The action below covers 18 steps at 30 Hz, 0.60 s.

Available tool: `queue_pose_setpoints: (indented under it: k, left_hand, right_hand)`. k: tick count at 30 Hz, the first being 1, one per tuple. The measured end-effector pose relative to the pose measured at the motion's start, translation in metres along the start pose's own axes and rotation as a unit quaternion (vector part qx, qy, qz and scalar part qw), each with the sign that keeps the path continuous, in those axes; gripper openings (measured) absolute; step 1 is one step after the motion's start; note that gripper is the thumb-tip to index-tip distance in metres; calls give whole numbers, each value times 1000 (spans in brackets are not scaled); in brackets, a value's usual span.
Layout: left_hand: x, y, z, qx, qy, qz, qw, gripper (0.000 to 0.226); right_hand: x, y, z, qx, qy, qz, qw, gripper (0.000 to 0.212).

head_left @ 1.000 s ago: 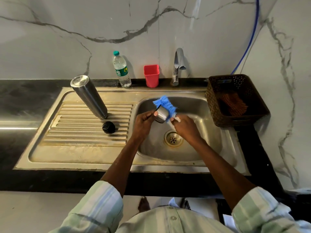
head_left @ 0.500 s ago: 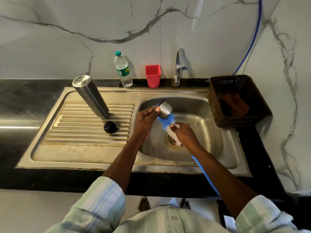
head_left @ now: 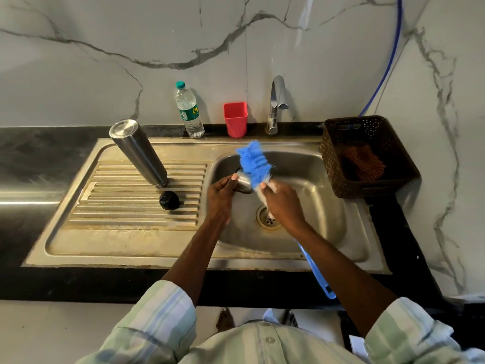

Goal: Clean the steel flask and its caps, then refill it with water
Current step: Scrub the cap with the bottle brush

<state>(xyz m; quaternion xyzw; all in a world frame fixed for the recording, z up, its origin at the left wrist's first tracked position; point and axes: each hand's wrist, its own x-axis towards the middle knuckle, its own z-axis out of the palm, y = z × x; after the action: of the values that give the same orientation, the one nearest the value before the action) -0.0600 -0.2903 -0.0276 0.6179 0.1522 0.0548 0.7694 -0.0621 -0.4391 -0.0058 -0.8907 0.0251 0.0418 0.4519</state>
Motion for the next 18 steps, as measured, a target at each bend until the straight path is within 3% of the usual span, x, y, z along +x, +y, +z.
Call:
queue_pose_setpoints:
  k: [3, 9, 13, 18]
  left_hand:
    - [-2, -3, 4, -47, 13, -41, 998, 18]
    - [-2, 2, 9, -104, 13, -75, 992, 19]
    - [6, 6, 9, -137, 28, -93, 986, 18]
    - [3, 8, 11, -183, 31, -120, 975, 13]
  right_hand:
    - [-18, -5, 11, -86, 3, -54, 995, 33]
    - [6, 2, -4, -67, 70, -8, 995, 29]
    - [-19, 4, 16, -72, 22, -88, 993, 34]
    - [7, 7, 6, 58, 90, 20, 994, 27]
